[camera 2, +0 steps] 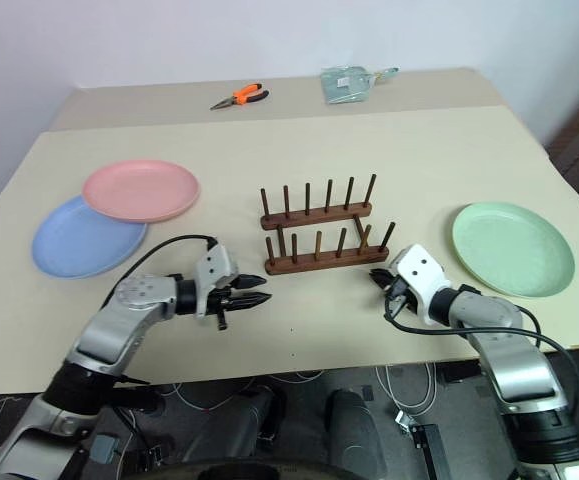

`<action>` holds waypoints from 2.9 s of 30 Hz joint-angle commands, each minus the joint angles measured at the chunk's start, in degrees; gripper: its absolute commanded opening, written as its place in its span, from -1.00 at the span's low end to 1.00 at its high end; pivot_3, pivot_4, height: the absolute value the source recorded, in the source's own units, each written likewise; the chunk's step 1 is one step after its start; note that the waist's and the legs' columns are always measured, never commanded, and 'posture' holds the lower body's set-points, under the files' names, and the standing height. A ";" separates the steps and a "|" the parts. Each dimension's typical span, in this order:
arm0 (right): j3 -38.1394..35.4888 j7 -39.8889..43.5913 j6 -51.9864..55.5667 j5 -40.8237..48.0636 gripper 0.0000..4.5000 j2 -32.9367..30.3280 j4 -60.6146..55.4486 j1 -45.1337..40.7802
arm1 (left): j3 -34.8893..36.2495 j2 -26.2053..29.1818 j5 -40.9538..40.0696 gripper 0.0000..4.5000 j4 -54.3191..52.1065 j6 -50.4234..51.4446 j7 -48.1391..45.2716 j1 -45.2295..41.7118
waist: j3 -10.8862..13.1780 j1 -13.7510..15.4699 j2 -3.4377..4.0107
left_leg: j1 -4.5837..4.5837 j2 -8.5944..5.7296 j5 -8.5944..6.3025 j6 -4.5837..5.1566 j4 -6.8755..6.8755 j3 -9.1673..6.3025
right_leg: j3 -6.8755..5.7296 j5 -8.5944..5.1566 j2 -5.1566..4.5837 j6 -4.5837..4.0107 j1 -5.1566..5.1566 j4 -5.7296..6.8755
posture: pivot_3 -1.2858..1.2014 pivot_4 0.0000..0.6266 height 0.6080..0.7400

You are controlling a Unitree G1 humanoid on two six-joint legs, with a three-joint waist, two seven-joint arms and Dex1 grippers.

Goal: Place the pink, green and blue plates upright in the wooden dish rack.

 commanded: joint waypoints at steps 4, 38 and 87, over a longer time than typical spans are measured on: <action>4.02 -8.96 -3.66 -8.12 -0.97 5.31 9.67 -8.26 | 0.85 -8.22 7.05 -0.37 13.79 -1.02 17.37 -5.39 | -0.23 -0.18 -0.32 | 0.12 -0.01 0.00 0.00 0.06 0.00 | -0.01 0.01 0.00 0.01 0.24 -0.02 | 0.03 -0.52 0.81; 7.26 3.57 -4.62 -1.48 0.91 4.46 1.16 -12.58 | 45.99 -9.34 -7.23 1.00 -8.35 18.42 60.40 -10.69 | -0.19 -1.71 -0.64 | -0.03 -0.07 -0.02 -0.01 -0.06 -0.04 | -0.02 0.12 0.05 0.29 -0.12 0.11 | 0.03 -0.52 0.81; 19.10 -12.20 -35.39 -36.92 -0.34 3.19 20.38 -44.95 | 29.21 -16.66 -29.52 -1.00 -11.37 26.93 54.36 -30.59 | -0.05 -1.95 -0.99 | -0.08 -0.06 0.35 -0.58 -0.20 0.02 | 0.10 0.16 0.13 0.28 -0.32 0.19 | 0.03 -0.52 0.81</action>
